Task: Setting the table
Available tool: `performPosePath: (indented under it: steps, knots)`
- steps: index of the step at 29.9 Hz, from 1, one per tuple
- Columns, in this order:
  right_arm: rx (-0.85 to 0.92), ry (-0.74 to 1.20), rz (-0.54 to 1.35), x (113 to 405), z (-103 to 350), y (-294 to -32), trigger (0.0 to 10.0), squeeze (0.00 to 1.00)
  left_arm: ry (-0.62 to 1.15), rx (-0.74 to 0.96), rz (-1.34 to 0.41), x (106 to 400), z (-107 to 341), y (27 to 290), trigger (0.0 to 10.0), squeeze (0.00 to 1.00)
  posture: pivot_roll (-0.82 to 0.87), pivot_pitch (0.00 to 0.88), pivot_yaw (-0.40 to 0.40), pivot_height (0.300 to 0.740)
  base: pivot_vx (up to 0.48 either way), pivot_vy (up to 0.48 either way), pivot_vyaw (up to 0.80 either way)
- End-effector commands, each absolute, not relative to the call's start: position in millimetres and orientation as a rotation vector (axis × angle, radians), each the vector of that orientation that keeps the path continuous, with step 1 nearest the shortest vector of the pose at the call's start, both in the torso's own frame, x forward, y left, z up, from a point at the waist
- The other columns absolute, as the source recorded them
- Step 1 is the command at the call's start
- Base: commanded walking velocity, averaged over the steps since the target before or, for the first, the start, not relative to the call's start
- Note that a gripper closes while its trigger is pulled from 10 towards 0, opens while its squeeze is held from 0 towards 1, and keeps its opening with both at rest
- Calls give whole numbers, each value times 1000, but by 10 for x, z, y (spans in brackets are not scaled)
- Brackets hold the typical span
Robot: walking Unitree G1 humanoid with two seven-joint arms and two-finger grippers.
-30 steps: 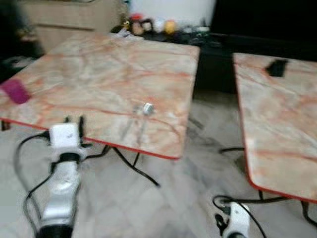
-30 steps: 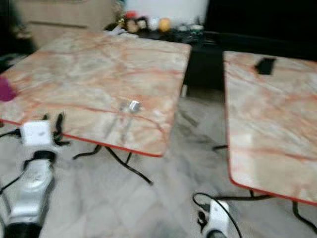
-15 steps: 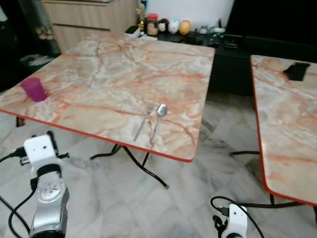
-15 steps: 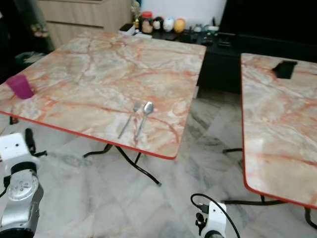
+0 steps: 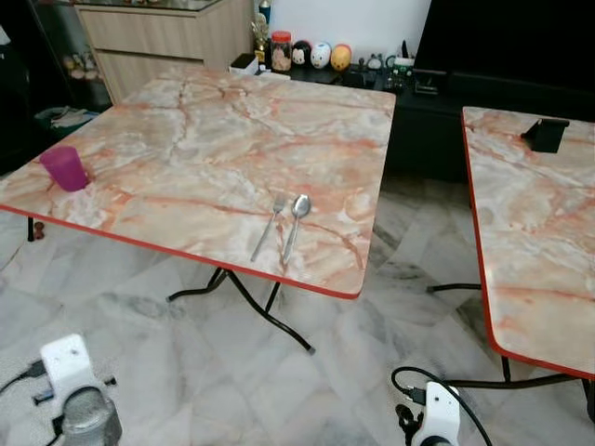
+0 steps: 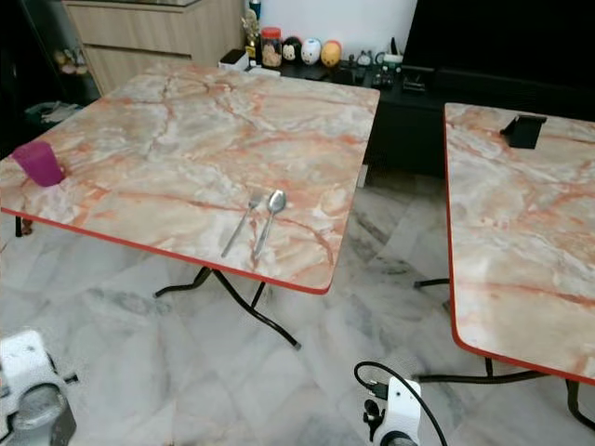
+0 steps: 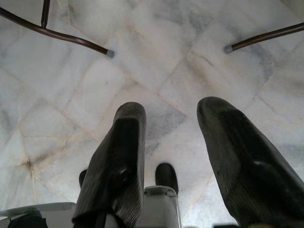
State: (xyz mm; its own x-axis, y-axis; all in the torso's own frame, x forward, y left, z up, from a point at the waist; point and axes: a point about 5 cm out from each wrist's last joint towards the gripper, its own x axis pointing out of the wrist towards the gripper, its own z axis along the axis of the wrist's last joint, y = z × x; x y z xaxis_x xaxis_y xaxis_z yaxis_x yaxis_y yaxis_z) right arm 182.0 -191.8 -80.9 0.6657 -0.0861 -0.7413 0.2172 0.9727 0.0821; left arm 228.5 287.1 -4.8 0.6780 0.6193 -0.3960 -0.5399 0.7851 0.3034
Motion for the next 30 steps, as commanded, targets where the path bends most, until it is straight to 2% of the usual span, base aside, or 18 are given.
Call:
performPosePath:
  steps: [1, 3, 4, 8, 12, 21, 30]
  knots:
    - [164, 841, -182, 1771, -827, -1968, 10000, 0, 565, 231, 531, 2332, -122, 2767, 10000, 0, 21, 0, -8, 740, 0, 0, 0]
    - [164, 842, -185, 1758, -830, -1982, 10000, 0, 625, 239, 422, 2322, -234, 2648, 10000, 0, 24, 0, -7, 740, 0, 0, 0]
    - [164, 842, -185, 1758, -830, -1982, 10000, 0, 625, 239, 422, 2322, -234, 2648, 10000, 0, 24, 0, -7, 740, 0, 0, 0]
    - [163, 838, -199, 1747, -830, -2008, 10000, 0, 748, 191, 182, 2247, -454, 2380, 10000, 0, 19, 0, -9, 740, 0, 0, 0]
    - [163, 834, -206, 1746, -827, -2021, 10000, 0, 816, 221, 86, 2149, -557, 2304, 10000, 0, 21, 0, -9, 740, 0, 0, 0]
    - [169, 818, -217, 1750, -816, -2053, 10000, 0, 835, 215, 45, 2054, -624, 2283, 10000, 0, -2, 0, -6, 740, 0, 28, 0]
    - [190, 795, -234, 1790, -796, -2039, 10000, 0, 839, 239, 36, 2066, -618, 2292, 10000, 0, -4, 0, -2, 740, 0, 480, 0]
